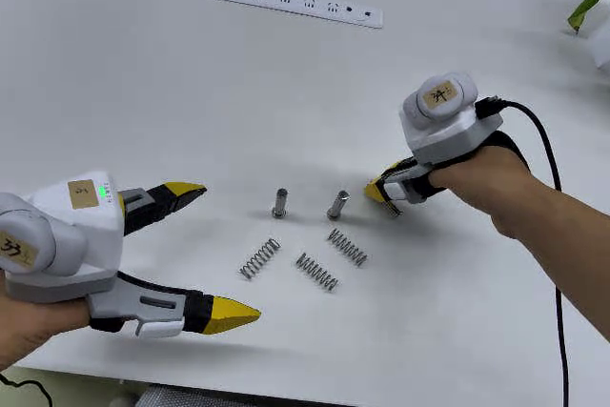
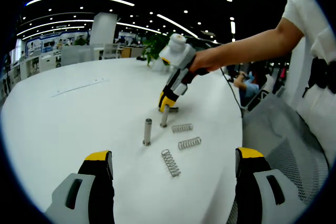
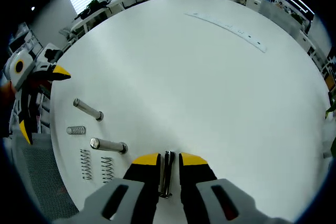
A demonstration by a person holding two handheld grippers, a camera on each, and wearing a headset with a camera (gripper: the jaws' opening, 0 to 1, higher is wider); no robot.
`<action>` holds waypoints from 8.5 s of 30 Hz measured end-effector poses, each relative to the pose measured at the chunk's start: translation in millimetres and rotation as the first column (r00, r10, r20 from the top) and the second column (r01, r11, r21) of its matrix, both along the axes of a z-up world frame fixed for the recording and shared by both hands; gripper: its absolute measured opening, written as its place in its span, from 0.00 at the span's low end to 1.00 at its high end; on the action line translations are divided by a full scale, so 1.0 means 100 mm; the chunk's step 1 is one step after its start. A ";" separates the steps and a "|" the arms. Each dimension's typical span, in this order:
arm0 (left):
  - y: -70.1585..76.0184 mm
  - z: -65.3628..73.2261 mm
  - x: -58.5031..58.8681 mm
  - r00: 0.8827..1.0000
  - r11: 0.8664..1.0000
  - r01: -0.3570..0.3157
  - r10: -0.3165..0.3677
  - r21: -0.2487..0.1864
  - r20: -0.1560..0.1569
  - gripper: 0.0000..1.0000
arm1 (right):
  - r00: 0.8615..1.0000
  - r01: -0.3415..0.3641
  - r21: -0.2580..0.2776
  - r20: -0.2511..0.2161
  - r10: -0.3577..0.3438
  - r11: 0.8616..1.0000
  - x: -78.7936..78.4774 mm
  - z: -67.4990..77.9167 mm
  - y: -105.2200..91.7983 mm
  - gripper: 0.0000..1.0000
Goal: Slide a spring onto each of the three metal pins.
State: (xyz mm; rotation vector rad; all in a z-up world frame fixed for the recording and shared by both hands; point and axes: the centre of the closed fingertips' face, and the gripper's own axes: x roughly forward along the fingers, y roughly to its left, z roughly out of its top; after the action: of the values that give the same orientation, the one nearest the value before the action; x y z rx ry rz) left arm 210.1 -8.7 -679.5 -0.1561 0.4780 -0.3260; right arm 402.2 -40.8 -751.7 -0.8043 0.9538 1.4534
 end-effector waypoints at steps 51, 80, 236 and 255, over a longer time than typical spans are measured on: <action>-0.06 0.05 0.03 1.000 1.000 0.003 -0.003 -0.006 0.002 0.98 | 0.997 -0.024 0.005 0.071 0.024 1.000 -0.03 0.06 -0.05 0.09; -0.12 0.07 0.03 1.000 1.000 0.022 -0.022 -0.004 -0.004 0.98 | 0.998 0.001 0.181 0.061 -0.012 0.983 -0.03 0.33 -0.17 0.09; -0.12 -0.19 0.02 0.975 0.987 0.059 -0.026 0.147 -0.220 0.64 | 0.966 -0.247 0.404 0.027 0.258 0.881 -0.40 0.53 -1.23 0.81; -0.11 -0.60 0.02 0.904 0.981 0.073 0.010 0.178 -0.426 0.25 | 0.963 -0.255 0.406 0.028 0.267 0.877 -0.40 0.50 -1.32 0.82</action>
State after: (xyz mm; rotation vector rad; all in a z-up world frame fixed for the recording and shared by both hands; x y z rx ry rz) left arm 211.7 -19.4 -739.4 -0.0310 0.9445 -0.2760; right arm 362.2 -173.0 -701.7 -0.6163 0.5412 1.8263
